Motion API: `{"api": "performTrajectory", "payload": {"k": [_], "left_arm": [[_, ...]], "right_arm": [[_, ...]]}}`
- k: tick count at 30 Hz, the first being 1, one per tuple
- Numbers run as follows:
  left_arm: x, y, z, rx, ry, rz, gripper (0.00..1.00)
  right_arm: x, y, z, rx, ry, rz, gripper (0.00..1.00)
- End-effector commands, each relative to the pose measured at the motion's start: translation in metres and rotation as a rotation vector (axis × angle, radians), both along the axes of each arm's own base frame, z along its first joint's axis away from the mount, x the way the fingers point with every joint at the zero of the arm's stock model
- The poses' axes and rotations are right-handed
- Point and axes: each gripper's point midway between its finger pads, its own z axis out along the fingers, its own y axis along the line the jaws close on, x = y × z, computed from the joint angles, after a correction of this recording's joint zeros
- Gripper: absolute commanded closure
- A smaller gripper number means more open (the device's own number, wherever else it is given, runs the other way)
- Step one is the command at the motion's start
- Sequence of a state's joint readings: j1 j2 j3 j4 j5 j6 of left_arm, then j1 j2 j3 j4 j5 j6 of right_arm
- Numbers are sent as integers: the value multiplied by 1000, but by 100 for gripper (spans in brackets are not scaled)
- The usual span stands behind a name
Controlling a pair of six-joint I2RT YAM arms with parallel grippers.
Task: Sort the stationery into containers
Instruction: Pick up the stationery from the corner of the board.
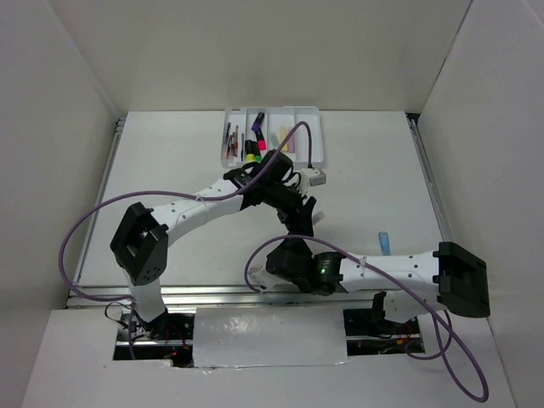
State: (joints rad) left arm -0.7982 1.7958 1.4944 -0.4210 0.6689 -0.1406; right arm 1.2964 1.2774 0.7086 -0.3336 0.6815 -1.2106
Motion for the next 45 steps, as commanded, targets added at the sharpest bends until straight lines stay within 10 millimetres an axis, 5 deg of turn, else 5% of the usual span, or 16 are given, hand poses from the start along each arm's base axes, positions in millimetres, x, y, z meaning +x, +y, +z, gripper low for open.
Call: {"api": "performTrajectory", "payload": {"k": [1,9,19,23,26,36,45], "left_arm": [[-8,-5,-5,-16,66,-42,38],[-12,-7,-5,-51,165,-93,72],[-12,-1,-7,-62,175,-66,83],[17,4,5,-64,60,34,49],[35,9,17,-68,-21,89,35],[54,14,5,34,-96,105,30],[29,8,-19,67,-10,-10,30]], "right_arm": [[3,10,18,42,-26,-28,100],[0,5,8,13,19,-52,100],[3,6,8,7,19,-65,100],[-3,2,4,-18,75,-123,100],[-9,1,-2,-32,104,-134,100],[-11,-1,-1,-38,107,-137,100],[-9,4,3,-37,79,-125,100]]}}
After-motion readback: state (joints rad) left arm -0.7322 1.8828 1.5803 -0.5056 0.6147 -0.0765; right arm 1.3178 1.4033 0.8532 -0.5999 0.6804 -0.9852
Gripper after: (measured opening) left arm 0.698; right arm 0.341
